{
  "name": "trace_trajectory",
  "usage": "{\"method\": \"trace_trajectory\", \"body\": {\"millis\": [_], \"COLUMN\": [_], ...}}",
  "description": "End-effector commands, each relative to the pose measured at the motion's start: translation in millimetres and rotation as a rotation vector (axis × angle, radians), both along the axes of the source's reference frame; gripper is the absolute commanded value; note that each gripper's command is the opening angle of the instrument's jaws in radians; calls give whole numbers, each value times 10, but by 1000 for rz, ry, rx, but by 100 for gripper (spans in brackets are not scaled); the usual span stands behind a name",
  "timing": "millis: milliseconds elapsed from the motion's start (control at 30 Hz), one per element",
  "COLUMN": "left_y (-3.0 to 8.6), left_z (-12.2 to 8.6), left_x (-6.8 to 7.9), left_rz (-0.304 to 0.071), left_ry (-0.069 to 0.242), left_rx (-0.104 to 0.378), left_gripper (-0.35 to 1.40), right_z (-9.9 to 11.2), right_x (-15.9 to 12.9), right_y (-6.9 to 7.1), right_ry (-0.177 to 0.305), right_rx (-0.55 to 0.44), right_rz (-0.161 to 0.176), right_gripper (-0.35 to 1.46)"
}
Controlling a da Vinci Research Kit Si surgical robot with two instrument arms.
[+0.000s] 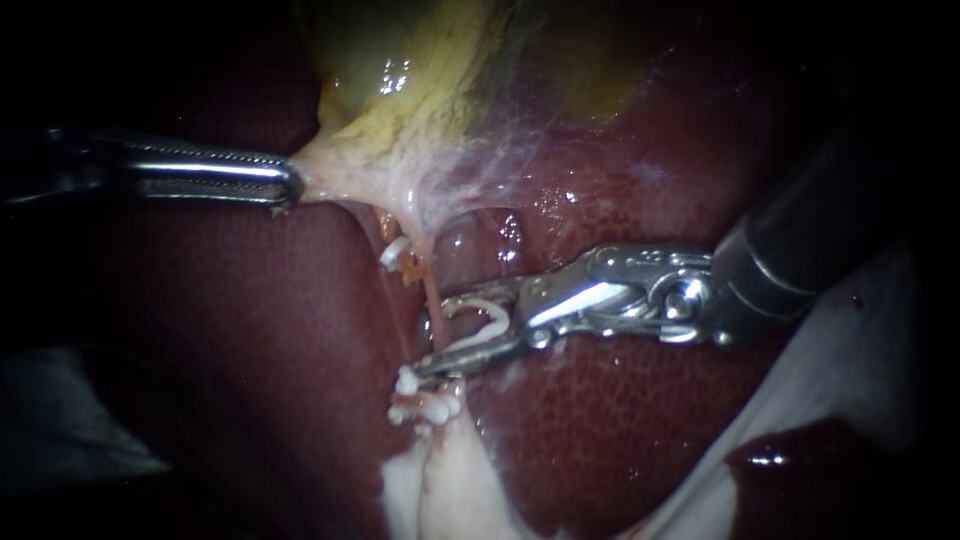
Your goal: Clipping second clip right tube
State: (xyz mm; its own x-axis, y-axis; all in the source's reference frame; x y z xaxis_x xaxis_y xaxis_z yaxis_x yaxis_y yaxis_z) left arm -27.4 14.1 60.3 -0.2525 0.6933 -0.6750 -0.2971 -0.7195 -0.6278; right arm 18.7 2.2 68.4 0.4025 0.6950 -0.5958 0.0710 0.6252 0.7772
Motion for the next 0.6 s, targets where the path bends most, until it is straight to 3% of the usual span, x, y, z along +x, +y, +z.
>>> {"method": "trace_trajectory", "body": {"millis": [33, 367, 600], "left_y": [0, 0, 0], "left_z": [0, 0, 0], "left_x": [0, -1, -2], "left_rz": [0, -1, -1], "left_ry": [0, 1, 1], "left_rx": [0, 0, 0], "left_gripper": [-35, -35, -35], "right_z": [0, -3, -19], "right_x": [1, 18, 24], "right_y": [-1, -11, -20], "right_ry": [14, 111, 168], "right_rx": [10, 87, 131], "right_rz": [4, -2, -16], "right_gripper": [49, 49, 49]}}
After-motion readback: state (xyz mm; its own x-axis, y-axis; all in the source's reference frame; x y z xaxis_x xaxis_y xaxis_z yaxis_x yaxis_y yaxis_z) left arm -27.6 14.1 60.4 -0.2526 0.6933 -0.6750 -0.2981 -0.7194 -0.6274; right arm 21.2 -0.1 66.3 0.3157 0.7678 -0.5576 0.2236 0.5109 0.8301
